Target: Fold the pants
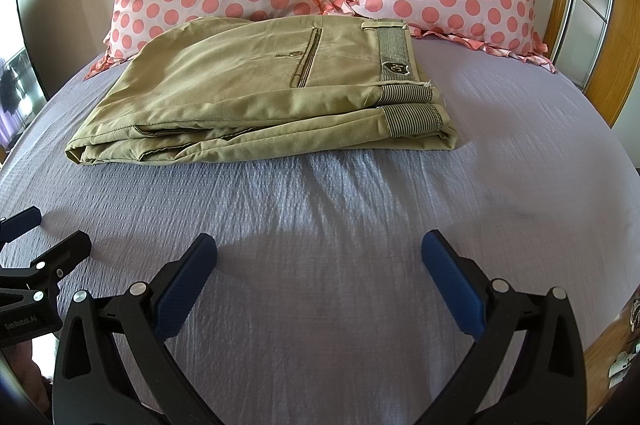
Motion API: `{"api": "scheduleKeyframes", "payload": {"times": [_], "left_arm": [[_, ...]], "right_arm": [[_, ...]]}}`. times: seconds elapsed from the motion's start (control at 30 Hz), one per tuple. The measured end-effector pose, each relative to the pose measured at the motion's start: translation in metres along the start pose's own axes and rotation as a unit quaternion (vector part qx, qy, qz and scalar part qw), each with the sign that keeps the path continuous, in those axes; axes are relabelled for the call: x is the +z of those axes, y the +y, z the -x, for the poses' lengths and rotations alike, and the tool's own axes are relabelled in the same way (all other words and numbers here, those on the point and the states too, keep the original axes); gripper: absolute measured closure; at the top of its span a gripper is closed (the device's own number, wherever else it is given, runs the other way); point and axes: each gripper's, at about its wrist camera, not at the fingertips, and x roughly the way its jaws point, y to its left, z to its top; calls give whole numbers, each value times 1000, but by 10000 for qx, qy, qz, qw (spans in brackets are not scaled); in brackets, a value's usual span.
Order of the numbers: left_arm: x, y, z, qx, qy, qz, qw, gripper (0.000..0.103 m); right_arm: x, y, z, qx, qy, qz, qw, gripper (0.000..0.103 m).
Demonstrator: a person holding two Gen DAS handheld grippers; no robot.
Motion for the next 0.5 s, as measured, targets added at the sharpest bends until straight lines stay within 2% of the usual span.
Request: {"api": "scheduleKeyframes", "payload": {"times": [0.5], "left_arm": [[3,2,-2,-9,131,8,9999,2]], "right_arm": [[0,0,0,4,-1,4,10000,1]]}}
